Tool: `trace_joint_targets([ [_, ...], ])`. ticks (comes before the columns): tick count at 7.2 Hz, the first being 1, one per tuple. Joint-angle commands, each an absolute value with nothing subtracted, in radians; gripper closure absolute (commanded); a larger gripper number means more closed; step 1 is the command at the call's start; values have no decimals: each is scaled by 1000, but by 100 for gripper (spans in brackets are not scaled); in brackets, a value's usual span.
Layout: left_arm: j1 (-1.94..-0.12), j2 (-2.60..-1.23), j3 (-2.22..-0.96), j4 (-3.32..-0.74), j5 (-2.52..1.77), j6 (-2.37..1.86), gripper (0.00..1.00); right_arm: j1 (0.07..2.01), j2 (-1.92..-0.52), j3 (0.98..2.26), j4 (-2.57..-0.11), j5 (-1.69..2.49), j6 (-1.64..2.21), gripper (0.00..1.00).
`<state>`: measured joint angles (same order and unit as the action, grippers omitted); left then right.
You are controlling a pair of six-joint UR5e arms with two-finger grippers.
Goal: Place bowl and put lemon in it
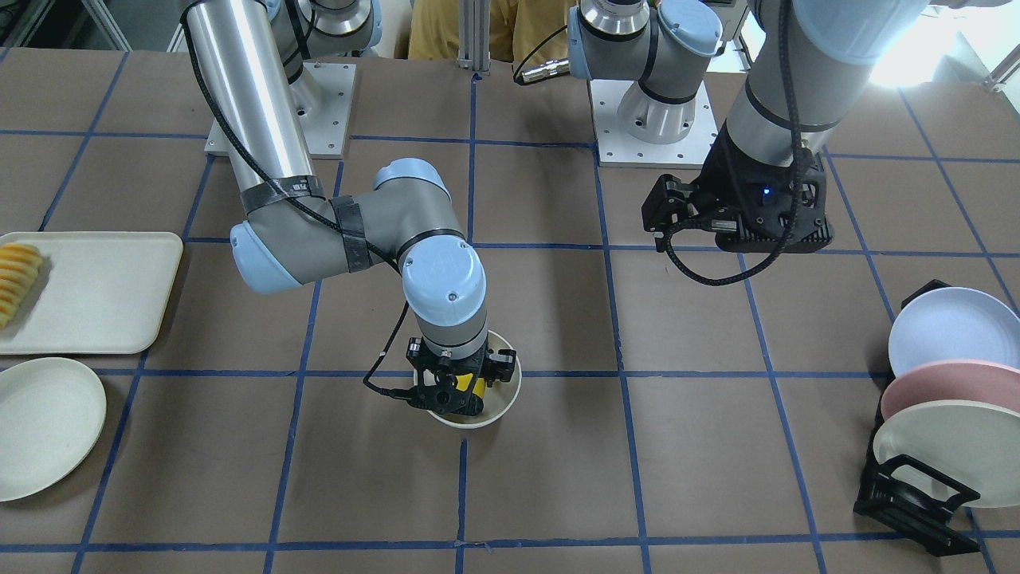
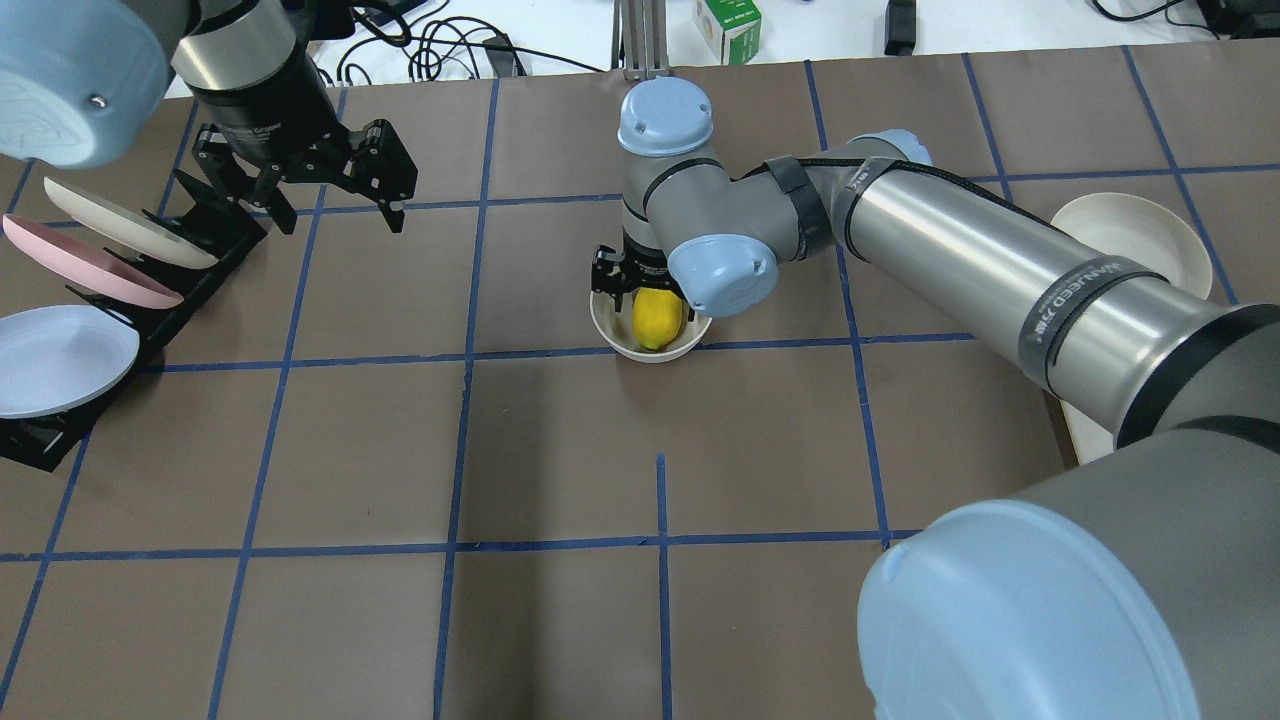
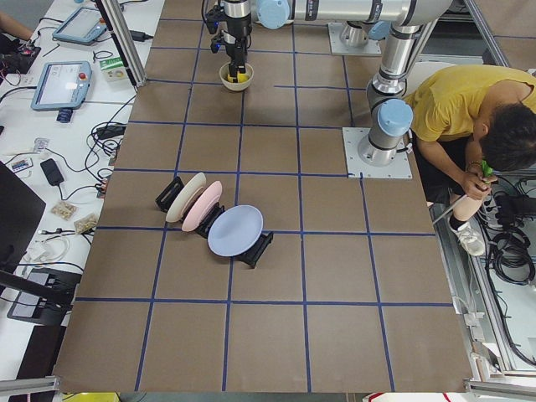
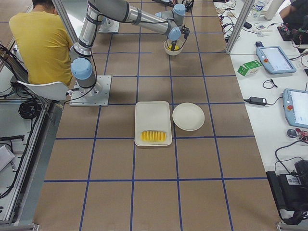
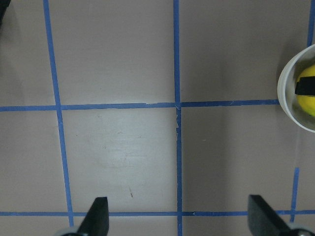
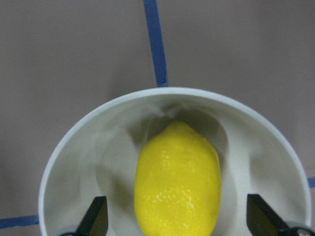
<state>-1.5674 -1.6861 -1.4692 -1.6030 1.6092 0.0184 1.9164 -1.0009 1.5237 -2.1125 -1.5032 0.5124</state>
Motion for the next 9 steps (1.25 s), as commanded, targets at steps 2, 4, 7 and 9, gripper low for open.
trace_joint_targets([
  [2, -1566, -1686, -1468, -1603, 1611, 18, 0, 1855, -1158, 1526, -1981, -1513, 494, 0],
  [4, -1565, -1686, -1468, -1603, 1611, 18, 0, 1760, -1321, 1532, -1773, -1519, 368, 0],
  [7, -1568, -1686, -1470, -1603, 1612, 18, 0, 1591, -1503, 1554, -1505, -1528, 120, 0],
  [9, -1568, -1686, -1470, -1603, 1614, 18, 0, 1585, -1589, 1655, -1523, -1537, 118, 0],
])
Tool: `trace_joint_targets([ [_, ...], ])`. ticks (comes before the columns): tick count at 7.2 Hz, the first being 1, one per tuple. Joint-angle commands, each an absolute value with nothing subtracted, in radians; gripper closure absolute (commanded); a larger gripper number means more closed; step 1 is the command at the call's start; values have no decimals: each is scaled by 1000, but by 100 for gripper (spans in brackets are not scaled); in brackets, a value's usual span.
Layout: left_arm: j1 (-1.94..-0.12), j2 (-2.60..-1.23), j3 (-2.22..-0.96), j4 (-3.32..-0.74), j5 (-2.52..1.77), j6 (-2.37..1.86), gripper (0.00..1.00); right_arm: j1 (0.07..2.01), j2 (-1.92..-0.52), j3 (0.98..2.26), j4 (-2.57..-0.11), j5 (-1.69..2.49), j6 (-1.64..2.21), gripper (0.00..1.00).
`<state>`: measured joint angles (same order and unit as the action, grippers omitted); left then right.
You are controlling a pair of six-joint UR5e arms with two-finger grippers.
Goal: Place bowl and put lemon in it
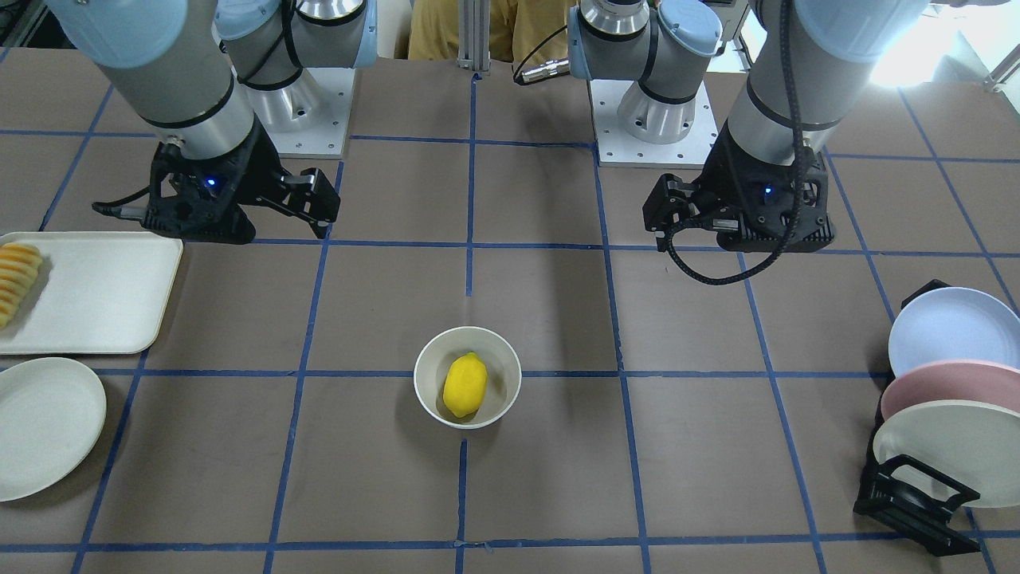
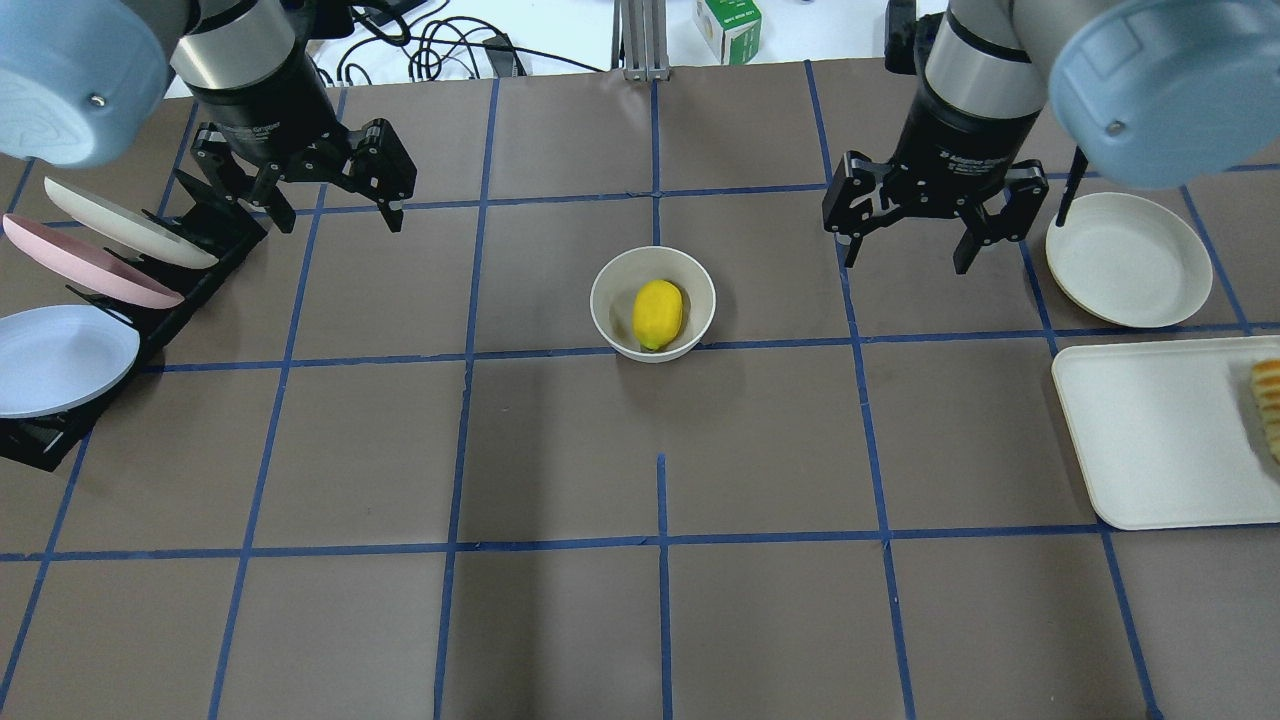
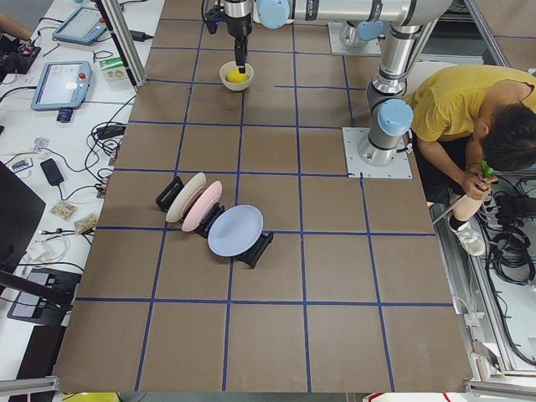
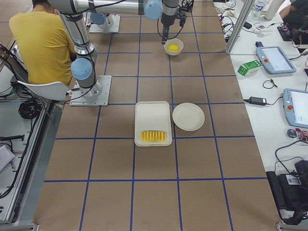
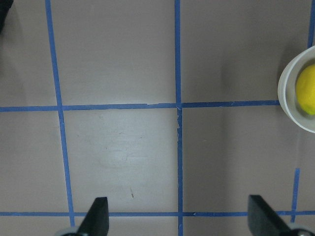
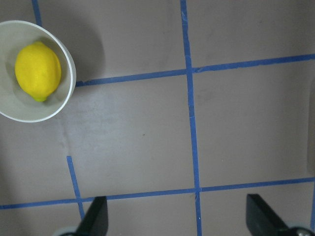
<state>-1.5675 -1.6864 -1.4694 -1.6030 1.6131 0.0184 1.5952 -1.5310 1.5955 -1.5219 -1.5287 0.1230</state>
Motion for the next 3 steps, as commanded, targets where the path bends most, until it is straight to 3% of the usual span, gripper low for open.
trace_joint_targets([
  [1, -1568, -1686, -1470, -1603, 1612, 18, 0, 1580, -1613, 1670, -1519, -1540, 115, 0],
  [3, -1569, -1686, -1470, -1603, 1611, 18, 0, 1574, -1614, 1663, -1522, -1609, 104, 0],
])
